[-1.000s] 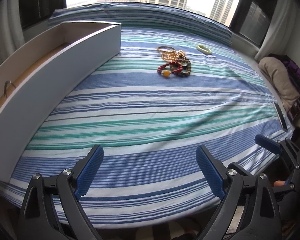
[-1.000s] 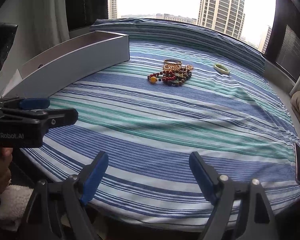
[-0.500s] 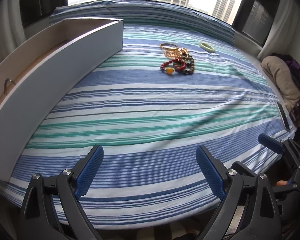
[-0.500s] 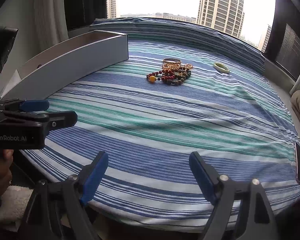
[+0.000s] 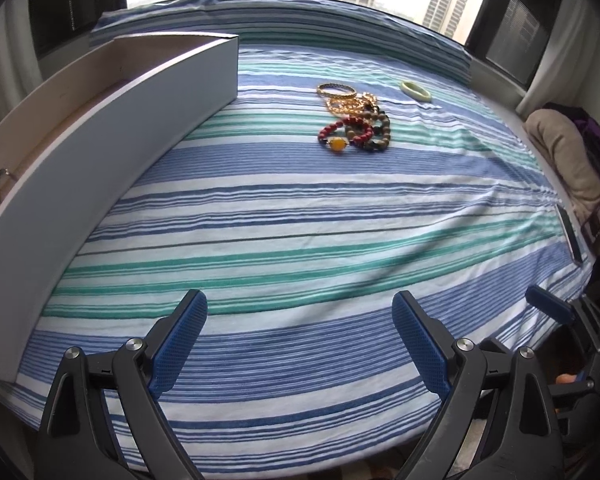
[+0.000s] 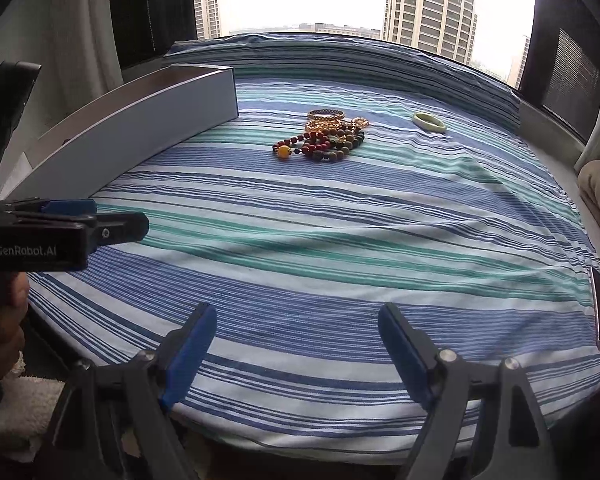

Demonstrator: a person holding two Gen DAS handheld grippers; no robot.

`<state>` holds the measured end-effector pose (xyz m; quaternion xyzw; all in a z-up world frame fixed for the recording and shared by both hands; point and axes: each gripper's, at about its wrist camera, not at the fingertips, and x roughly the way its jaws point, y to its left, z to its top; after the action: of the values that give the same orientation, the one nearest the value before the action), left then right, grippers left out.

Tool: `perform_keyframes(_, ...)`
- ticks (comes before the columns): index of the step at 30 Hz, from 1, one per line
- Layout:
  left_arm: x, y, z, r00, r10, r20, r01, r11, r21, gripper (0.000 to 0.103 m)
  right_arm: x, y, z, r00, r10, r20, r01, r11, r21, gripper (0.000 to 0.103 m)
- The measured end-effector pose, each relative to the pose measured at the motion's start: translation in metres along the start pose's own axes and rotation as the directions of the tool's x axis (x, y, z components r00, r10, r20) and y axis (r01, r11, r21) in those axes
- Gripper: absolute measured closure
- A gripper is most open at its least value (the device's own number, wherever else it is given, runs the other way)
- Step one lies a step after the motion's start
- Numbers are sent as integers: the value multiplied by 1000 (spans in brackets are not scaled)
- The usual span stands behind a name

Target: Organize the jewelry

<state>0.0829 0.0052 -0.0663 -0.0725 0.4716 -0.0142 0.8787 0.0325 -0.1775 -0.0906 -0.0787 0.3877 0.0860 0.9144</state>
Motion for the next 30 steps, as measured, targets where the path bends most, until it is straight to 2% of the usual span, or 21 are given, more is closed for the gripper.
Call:
perform_keyframes(5,21,-3,34,999,-49,-10,50,998,24,9,9,-12,-4,1000,7,-28,-6,999,37,18)
perform_keyframes(9,44,-13,78,995,-95,12,94,994,59,9,11,-19,-4,1000,3,-23,-2,999,48,18)
perform_keyframes(13,76,-31,111,995,-98,27,92,982,164,13,14,-27,-7,1000,4,-31,-1,997,72,18)
perform_keyframes(15,93,-44,118,997,-77,29,67,963,262,24,15,-30,-8,999,3,-33,0,997,80,18)
perform_keyframes(18,115,-62,120,998,-59,19,46,907,419,41,17,-35,-10,999,3,-40,0,996,90,18)
perform_keyframes(19,121,-64,121,998,-61,16,47,892,450,43,17,-36,-10,999,3,-42,1,996,93,18)
perform_keyframes(22,137,-68,127,997,-71,-12,68,867,493,51,20,-41,-12,999,7,-51,-2,994,106,18)
perform_keyframes(24,146,-70,129,996,-80,-39,89,847,523,63,22,-44,-14,998,8,-57,-1,993,115,18)
perform_keyframes(26,155,-72,128,995,-78,-66,102,818,566,70,23,-47,-15,998,6,-63,2,992,126,18)
perform_keyframes(28,160,-72,127,993,-78,-89,116,799,590,72,23,-50,-16,998,4,-65,5,991,134,18)
perform_keyframes(30,161,-69,130,988,-101,-115,149,798,584,72,23,-51,-16,998,0,-63,9,990,138,18)
